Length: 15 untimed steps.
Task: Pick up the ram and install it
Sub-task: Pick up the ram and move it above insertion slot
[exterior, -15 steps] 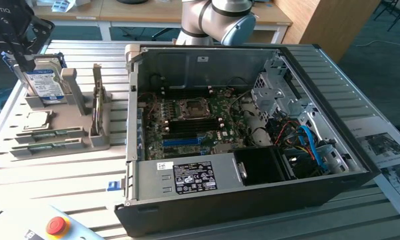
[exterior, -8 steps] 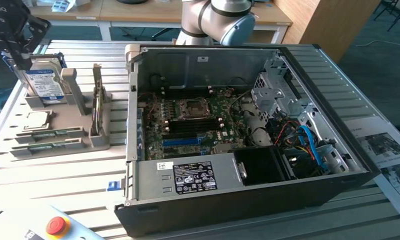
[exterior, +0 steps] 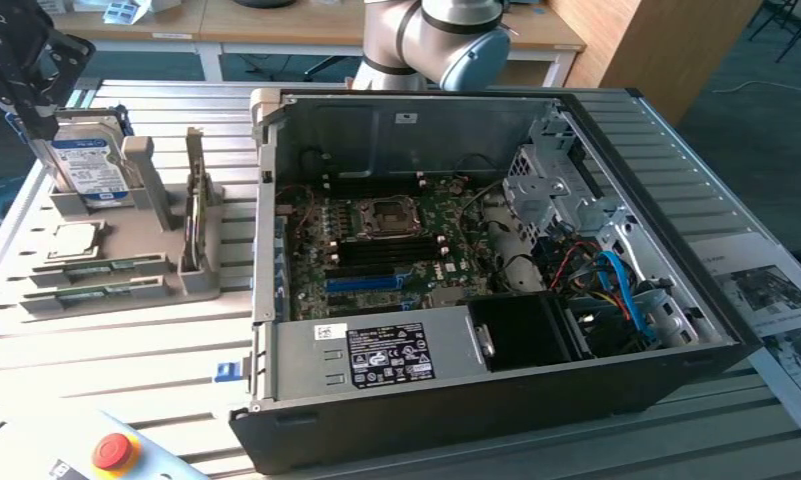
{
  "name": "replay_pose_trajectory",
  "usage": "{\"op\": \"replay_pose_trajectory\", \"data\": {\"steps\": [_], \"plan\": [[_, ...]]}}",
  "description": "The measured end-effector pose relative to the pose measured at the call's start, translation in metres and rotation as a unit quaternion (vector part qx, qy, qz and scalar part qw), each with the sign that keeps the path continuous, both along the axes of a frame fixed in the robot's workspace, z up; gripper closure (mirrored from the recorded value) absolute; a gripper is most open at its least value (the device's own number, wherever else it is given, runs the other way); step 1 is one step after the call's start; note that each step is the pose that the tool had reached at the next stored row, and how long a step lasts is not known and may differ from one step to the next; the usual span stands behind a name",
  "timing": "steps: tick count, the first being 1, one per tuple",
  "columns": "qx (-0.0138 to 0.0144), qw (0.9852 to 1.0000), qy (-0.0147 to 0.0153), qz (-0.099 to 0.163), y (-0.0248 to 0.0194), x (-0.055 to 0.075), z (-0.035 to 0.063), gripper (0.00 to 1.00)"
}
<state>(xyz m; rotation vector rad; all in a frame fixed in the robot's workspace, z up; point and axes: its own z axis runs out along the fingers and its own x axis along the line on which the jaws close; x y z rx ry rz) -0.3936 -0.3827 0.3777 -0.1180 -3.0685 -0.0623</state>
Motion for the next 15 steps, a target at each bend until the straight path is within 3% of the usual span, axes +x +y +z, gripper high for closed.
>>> {"op": "replay_pose_trajectory", "data": {"steps": [12,15], "plan": [[0.0,1.0,0.0,0.0,0.0,0.0,0.0,0.9],[0.0001,0.9999,-0.0001,0.012,-0.0001,0.0,-0.0001,0.9]]}}
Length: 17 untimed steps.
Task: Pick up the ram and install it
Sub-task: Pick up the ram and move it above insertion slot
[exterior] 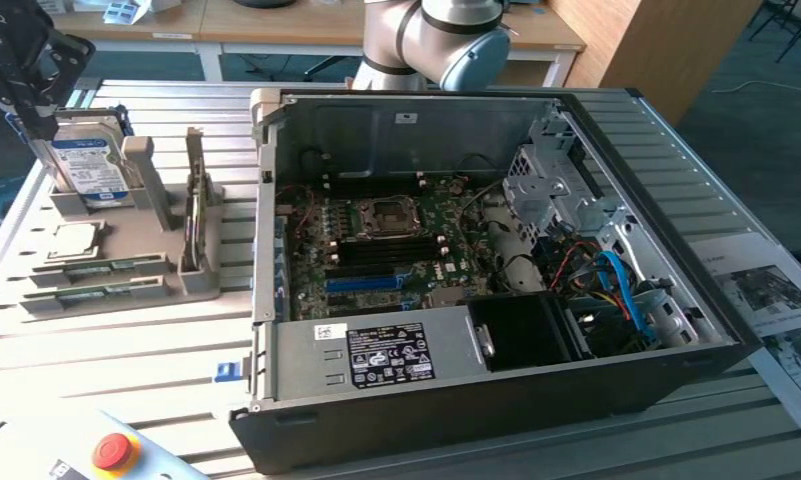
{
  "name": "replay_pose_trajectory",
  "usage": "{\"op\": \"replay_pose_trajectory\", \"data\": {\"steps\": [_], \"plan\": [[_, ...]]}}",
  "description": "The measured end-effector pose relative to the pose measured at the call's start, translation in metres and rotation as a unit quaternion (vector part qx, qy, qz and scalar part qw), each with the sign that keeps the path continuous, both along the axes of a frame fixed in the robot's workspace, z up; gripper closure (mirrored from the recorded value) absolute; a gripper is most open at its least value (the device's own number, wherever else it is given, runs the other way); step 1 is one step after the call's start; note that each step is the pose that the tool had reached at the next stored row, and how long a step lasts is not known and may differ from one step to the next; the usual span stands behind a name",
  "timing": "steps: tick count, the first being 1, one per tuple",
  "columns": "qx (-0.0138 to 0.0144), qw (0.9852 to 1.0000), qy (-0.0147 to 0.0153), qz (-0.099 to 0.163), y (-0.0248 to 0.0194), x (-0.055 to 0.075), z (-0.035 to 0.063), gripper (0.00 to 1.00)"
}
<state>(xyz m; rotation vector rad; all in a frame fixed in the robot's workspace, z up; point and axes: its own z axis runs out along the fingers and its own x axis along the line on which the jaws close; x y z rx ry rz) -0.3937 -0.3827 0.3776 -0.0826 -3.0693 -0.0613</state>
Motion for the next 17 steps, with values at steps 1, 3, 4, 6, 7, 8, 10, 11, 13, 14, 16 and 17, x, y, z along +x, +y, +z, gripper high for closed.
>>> {"op": "replay_pose_trajectory", "data": {"steps": [1,3,4,6,7,8,10,11,13,14,16,17], "plan": [[0.0,1.0,0.0,0.006,0.0,0.0,0.0,0.9],[0.0,0.9998,0.0,0.021,0.0,0.0,0.0001,0.9],[-0.0001,0.9996,0.0001,0.028,0.0,0.0,0.0001,0.9],[-0.0001,0.9991,0.0001,0.042,0.0,0.0,0.0001,0.9],[-0.0001,0.9988,0.0001,0.049,0.0001,0.0,0.0001,0.9],[-0.0001,0.9985,0.0001,0.055,0.0001,0.0,0.0001,0.9],[-0.0001,0.9976,0.0001,0.07,0.0001,0.0,0.0001,0.9],[-0.0001,0.9971,0.0001,0.077,0.0001,0.0,0.0001,0.9],[-0.0001,0.9958,0.0001,0.091,0.0001,0.0,0.0001,0.9],[-0.0001,0.9951,0.0001,0.099,0.0001,0.0,0.0001,0.9],[-0.0001,0.9932,0.0,0.116,0.0001,0.0,0.0001,0.9],[-0.0001,0.9922,0.0,0.125,0.0001,0.0,0.0001,0.9]]}}
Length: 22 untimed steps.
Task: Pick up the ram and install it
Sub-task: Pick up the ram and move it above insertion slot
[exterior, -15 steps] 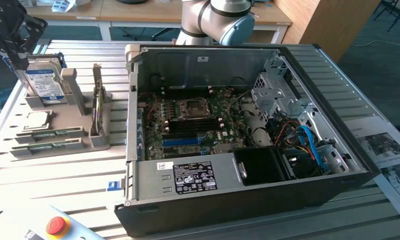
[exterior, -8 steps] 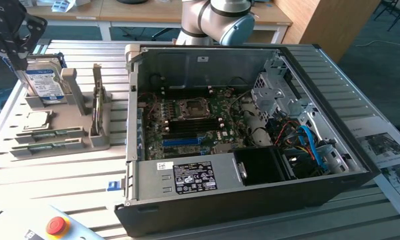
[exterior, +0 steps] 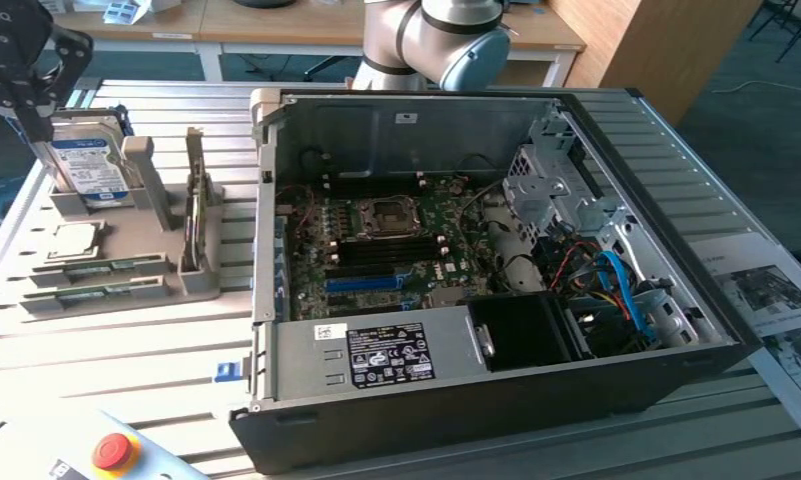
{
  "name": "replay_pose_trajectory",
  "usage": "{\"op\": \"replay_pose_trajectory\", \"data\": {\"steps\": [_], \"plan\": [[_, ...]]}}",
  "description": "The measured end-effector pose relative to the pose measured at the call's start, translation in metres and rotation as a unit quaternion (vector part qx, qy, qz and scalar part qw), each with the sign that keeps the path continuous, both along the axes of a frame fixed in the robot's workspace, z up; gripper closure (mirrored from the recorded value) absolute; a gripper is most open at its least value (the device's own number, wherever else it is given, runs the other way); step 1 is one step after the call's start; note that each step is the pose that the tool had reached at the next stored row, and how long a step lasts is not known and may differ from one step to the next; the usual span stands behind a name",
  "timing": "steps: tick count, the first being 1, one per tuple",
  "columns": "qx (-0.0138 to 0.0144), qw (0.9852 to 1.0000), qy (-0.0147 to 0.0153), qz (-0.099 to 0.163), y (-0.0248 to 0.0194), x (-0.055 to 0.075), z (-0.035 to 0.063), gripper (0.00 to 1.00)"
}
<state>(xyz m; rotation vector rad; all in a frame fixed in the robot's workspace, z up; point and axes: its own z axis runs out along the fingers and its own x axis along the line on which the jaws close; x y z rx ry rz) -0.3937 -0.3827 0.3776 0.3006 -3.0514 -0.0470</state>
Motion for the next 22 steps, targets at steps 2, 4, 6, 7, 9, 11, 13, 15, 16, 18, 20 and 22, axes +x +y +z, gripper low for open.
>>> {"op": "replay_pose_trajectory", "data": {"steps": [2,4,6,7,9,11,13,15,16,18,20,22], "plan": [[0.0,0.9998,0.0,0.018,0.0,0.0,0.0,0.9],[0.0,0.9994,0.0,0.036,0.0,0.0,0.0,0.9],[0.0,0.9985,0.0,0.055,0.0,0.0,0.0,0.9],[0.0,0.998,0.0,0.064,0.0,0.0,0.0,0.9],[0.0,0.9967,0.0,0.082,0.0,0.0,0.0,0.9],[0.0,0.995,0.0,0.1,0.0,0.0,0.0,0.9],[0.0,0.993,0.0,0.118,0.0,0.0,0.0,0.9],[0.0,0.9907,0.0,0.136,0.0,0.0,0.0,0.9],[0.0,0.9895,0.0,0.145,0.0,0.0,0.0,0.9],[0.0,0.9866,0.0,0.163,0.0,0.0,0.0,0.9],[0.0,0.9835,0.0,0.181,0.0,0.0,-0.0001,0.9],[0.0,0.9801,0.0,0.199,0.0,0.0,-0.0002,0.9]]}}
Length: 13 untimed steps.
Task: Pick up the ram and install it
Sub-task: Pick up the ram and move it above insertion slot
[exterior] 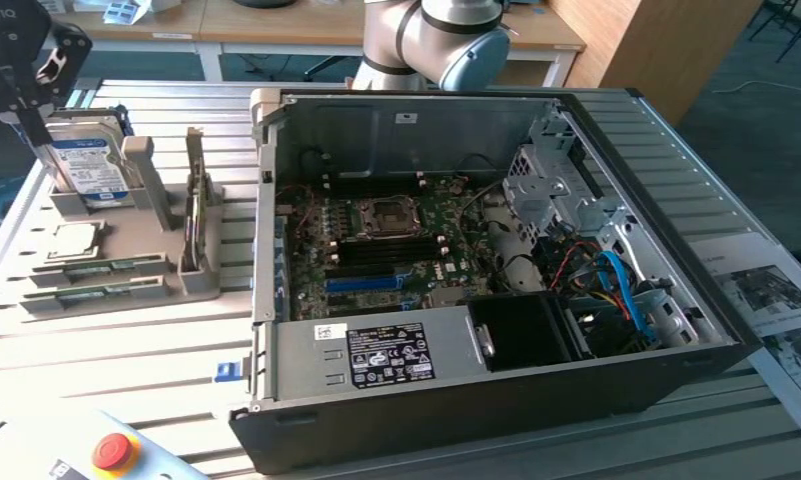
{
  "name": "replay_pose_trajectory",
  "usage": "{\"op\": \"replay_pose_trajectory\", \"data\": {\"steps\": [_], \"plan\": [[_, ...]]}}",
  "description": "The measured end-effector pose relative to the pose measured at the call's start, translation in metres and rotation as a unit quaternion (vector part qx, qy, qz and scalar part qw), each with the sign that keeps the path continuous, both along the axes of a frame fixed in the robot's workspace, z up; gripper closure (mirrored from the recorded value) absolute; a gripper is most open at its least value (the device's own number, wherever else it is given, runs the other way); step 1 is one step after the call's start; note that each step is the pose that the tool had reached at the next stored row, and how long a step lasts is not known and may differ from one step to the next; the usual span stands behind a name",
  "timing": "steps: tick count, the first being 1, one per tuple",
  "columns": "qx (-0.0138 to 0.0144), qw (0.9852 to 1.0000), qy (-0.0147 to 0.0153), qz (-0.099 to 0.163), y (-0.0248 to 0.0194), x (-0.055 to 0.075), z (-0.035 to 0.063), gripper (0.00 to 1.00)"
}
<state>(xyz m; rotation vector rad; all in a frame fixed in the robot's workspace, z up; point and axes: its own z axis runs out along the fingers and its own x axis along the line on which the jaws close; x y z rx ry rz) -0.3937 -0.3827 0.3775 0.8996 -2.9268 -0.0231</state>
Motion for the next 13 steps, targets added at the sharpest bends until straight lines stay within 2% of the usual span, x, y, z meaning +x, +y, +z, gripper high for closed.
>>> {"op": "replay_pose_trajectory", "data": {"steps": [3,6,10,13], "plan": [[0.0,0.9996,0.0,0.027,0.0,0.0,-0.0001,0.9],[0.0,0.9985,0.0,0.054,0.0,0.0,-0.0002,0.9],[0.0,0.9961,0.0,0.089,0.0,0.0,-0.0003,0.9],[0.0,0.9934,0.0,0.115,0.0,0.0,-0.0004,0.9]]}}
